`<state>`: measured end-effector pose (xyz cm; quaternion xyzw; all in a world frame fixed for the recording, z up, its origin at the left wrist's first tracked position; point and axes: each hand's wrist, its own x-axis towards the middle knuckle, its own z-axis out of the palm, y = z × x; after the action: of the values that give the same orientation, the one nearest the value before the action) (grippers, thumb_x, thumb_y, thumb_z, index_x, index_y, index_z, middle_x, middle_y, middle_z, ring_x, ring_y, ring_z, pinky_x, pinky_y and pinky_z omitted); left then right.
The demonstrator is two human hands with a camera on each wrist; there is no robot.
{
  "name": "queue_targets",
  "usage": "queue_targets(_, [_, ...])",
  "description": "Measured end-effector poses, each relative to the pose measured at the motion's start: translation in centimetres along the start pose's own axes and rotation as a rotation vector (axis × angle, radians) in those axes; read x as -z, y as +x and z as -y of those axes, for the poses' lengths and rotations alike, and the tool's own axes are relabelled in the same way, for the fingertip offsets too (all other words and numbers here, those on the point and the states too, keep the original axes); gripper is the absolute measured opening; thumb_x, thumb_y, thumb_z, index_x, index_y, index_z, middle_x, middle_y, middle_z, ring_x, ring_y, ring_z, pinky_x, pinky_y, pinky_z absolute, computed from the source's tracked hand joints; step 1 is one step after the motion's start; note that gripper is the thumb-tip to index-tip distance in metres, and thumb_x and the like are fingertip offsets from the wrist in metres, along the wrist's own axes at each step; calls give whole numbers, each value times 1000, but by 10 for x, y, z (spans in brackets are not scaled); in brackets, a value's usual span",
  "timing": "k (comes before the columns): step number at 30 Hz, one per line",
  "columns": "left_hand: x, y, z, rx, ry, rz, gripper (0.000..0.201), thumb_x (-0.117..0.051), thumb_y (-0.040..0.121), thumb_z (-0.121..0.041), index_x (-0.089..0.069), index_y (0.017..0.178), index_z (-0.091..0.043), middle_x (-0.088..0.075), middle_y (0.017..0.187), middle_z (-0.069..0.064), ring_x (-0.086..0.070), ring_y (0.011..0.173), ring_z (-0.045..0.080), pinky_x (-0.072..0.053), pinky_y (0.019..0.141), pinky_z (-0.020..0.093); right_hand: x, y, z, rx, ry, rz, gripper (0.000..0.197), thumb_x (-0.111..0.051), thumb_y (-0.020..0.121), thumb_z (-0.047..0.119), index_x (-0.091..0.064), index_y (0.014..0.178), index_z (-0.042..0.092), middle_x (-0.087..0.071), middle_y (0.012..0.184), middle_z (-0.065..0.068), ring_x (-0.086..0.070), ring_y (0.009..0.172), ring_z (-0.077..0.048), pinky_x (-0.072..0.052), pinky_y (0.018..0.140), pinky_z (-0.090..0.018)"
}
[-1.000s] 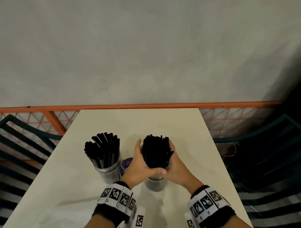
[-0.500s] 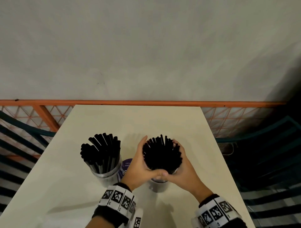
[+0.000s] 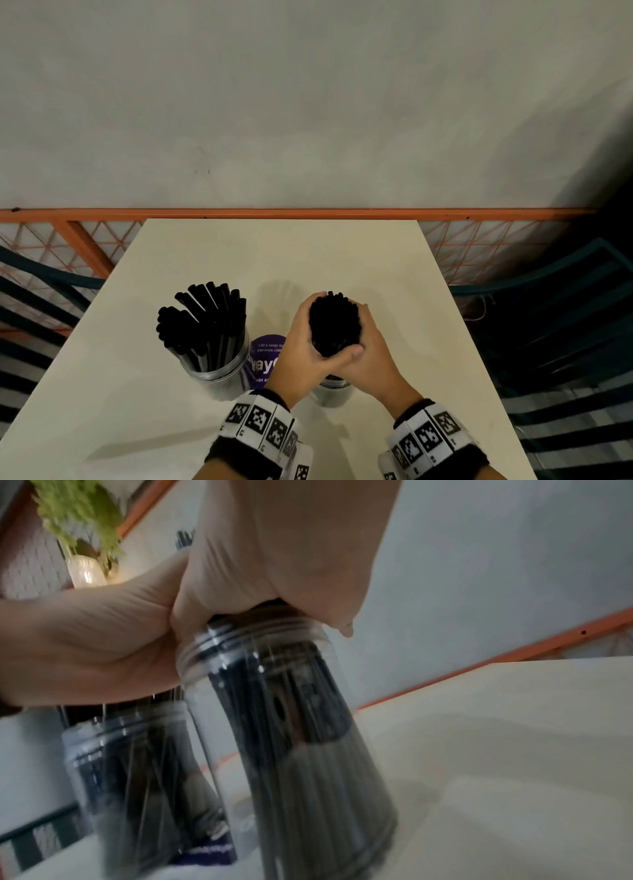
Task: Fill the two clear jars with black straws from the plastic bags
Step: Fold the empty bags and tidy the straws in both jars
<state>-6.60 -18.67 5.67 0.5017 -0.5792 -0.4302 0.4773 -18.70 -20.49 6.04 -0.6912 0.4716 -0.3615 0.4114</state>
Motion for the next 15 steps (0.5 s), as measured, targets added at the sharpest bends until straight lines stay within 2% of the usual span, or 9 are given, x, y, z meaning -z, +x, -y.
queue_targets(2, [1,1,0,3,19,12,72,-83,63,-26,-37,113,-48,-50,117,-22,-46,112,-13,-37,89,3,-1,0,-1,1,4,14,59,-67,59,47,-31,96,75,-53,100,31,-54,100,3,-29,108,-60])
queue_targets(5, [1,4,1,3,54,6,73,-84,60,-34,-37,114,-48,-51,117,-24,-47,113,-11,-39,91,5,1,1,-2,-1,33,21,59,-68,60,47,-32,98,74,-52,107,24,-56,106,-2,-27,111,-58])
queue_targets(7, [0,4,3,29,38,6,72,-83,60,-35,-37,115,-46,-53,117,-22,-49,113,-8,-40,92,7,0,4,-4,-4,6,41,55,-65,60,49,-33,99,73,-49,106,26,-51,108,6,-22,114,-55])
queue_targets(9, [1,3,3,78,17,30,71,-83,59,-40,-38,114,-45,-55,116,-20,-51,113,-5,-43,92,10,-1,4,-5,5,-90,82,49,-60,61,56,-36,102,65,-46,107,28,-43,107,18,-10,118,-51])
queue_targets(10, [3,3,2,89,25,54,75,-82,56,-46,-36,115,-45,-54,117,-20,-51,113,-6,-43,94,12,1,4,-6,20,-111,95,52,-62,61,57,-34,105,60,-44,109,29,-39,109,21,-4,119,-50])
queue_targets(11, [6,3,2,96,33,87,84,-82,51,-52,-33,120,-45,-52,120,-20,-49,115,-7,-42,96,13,3,4,-7,16,-86,113,60,-67,60,54,-31,109,58,-40,113,31,-34,114,22,0,120,-49])
queue_targets(12, [11,2,3,104,30,116,97,-82,47,-54,-28,127,-42,-47,126,-21,-46,118,-8,-40,98,13,7,2,-8,-6,-23,121,75,-75,57,52,-26,113,60,-35,120,32,-29,123,18,-2,120,-47])
queue_targets(14, [24,1,5,127,17,135,118,-84,43,-45,-11,136,-43,-34,137,-23,-35,128,-6,-31,102,10,17,-5,-16,-60,105,91,105,-85,43,56,-15,121,63,-25,137,27,-23,137,0,-19,118,-38])
queue_targets(15, [30,-1,6,130,21,138,122,-83,42,-39,-5,135,-46,-29,139,-25,-31,131,-3,-29,103,9,21,-10,-21,-77,143,68,113,-86,38,59,-12,124,62,-21,142,25,-22,138,-1,-26,115,-29])
